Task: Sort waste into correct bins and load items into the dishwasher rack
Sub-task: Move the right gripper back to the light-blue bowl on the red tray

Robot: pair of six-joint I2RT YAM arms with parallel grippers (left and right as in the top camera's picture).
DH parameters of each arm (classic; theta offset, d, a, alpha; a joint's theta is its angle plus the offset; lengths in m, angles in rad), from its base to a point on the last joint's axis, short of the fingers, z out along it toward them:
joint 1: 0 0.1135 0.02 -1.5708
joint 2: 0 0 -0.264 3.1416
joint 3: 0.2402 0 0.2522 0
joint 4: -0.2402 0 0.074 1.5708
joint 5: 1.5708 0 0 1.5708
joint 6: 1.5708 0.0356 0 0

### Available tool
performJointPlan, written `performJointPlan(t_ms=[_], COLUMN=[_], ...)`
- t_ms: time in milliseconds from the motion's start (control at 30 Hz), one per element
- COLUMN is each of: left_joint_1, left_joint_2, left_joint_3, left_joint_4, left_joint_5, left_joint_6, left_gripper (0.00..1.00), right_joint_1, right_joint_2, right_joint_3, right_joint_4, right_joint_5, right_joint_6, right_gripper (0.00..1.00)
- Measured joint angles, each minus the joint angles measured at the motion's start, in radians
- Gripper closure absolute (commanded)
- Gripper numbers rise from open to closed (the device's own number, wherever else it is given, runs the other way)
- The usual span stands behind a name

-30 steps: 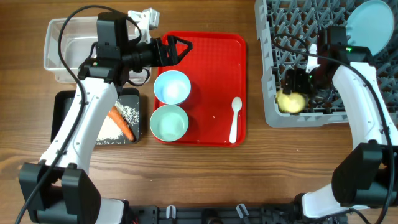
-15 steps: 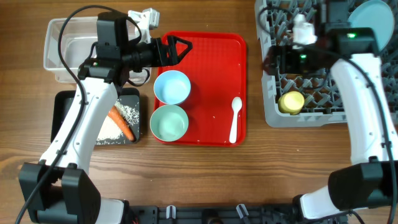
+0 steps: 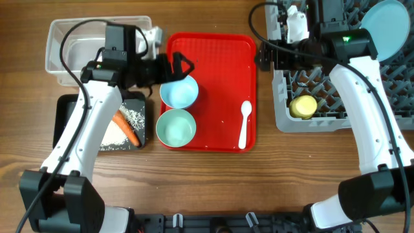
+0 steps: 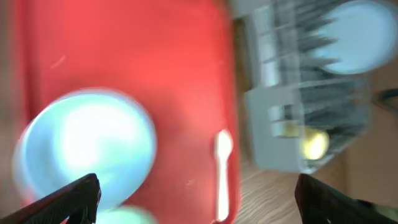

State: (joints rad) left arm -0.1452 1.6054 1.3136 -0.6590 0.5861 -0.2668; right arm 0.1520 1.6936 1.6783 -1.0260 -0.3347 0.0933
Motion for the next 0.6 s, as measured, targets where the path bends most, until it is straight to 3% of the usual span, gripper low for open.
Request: performJointPlan(t_ms=[133, 267, 333, 467, 600], left_joint_1=[0.004, 0.037, 0.058, 0.074, 0.074], left_joint_2=[-0.051, -0.286, -0.354, -0.347, -0.316], left_joint_3=[0.001, 0.019, 0.033, 0.033, 0.033], left_joint_4=[-0.165, -0.274, -0.312, -0.34, -0.341], left_joint_5=[-0.236, -0.485, -0.564, -0.621, -0.631], left_joint_6=[0.003, -0.047, -0.064, -0.076, -0.076], left_gripper=[0.0, 0.0, 0.0, 0.0, 0.0], right_joint_1=[0.041, 0.21, 0.293, 0.346, 0.345], right_joint_2=[0.08, 0.286, 0.374, 0.482, 0.514], right_joint_3=[0.0, 0.001, 0.002, 0.0, 0.0], right_joint_4=[0.173, 0.392, 0.406, 0.376, 0.399], right_joint_5=[-0.082, -0.102, -0.055, -0.007, 0.014], right_joint_6=[0.045, 0.199, 0.277, 0.341, 0.356], right_gripper=[0.2, 0.24, 0.31, 0.43, 0.71])
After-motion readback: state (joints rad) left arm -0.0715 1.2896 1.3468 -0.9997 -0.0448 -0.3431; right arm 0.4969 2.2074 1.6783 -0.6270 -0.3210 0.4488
